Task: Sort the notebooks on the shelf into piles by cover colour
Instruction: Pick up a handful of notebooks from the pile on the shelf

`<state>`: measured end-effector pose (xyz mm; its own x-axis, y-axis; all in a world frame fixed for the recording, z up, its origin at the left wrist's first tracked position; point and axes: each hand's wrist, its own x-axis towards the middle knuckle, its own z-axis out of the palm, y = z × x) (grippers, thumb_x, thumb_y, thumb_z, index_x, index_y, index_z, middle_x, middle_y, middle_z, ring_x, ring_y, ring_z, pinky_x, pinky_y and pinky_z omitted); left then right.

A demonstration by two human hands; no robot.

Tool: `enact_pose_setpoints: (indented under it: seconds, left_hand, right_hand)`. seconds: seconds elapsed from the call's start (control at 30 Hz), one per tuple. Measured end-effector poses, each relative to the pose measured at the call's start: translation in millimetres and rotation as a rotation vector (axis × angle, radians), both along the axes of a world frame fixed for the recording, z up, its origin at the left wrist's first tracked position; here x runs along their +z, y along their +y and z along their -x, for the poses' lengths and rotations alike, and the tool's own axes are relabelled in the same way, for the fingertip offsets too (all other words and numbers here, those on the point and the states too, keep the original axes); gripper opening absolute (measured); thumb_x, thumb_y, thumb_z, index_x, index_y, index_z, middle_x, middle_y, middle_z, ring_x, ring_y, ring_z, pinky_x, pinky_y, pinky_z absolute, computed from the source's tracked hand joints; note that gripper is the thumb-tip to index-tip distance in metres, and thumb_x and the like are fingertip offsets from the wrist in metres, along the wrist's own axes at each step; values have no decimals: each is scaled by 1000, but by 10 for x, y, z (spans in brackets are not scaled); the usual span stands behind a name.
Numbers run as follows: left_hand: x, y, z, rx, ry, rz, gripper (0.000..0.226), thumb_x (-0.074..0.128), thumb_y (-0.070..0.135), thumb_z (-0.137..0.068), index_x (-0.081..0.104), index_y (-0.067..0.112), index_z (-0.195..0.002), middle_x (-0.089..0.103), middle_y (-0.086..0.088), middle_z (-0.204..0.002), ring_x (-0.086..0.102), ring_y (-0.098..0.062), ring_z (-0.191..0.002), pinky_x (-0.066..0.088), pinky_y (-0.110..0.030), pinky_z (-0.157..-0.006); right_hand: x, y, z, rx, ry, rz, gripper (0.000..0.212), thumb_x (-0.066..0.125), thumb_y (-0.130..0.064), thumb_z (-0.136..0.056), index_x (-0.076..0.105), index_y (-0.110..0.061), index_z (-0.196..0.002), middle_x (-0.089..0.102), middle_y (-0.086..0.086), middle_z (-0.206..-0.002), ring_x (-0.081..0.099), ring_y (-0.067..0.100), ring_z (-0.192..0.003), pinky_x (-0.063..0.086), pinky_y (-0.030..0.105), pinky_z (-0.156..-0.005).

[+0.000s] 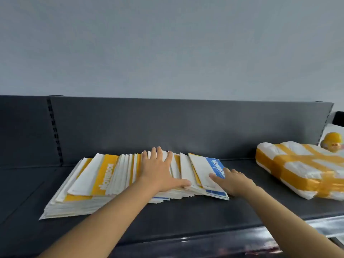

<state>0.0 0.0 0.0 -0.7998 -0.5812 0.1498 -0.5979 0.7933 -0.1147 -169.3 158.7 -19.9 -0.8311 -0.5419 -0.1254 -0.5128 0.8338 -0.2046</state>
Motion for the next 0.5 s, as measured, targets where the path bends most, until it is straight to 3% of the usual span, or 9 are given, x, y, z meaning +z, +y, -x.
enact_pose_setpoints:
  seconds: [0.2,0.4,0.5]
  left_hand:
    - [-193,175,615,64,-50,-167,113,21,95,-68,8,25,-156,8,-7,-163,3,-29,-150,3,-51,-119]
    - [-165,289,965,179,-50,-457,113,33,94,-67,3,30,-156,1,-10,-163,-11,-40,-148,-5,-52,-117]
    - [-97,306,1128,247,62,-547,126,53,88,-44,24,27,-150,30,-9,-155,14,-38,-146,13,-52,-119]
  right_hand:
    - [-128,-103,492,-10,-178,53,88,27,-76,-84,21,-17,-150,37,10,-148,40,30,-131,34,46,-108]
    - [-116,-353,603,23,-192,145,88,52,-67,-81,24,-16,-147,36,10,-146,30,30,-136,31,42,-107]
    - [-96,-470,603,38,-308,231,85,66,-56,-77,30,-13,-141,41,11,-140,39,29,-128,37,40,-106]
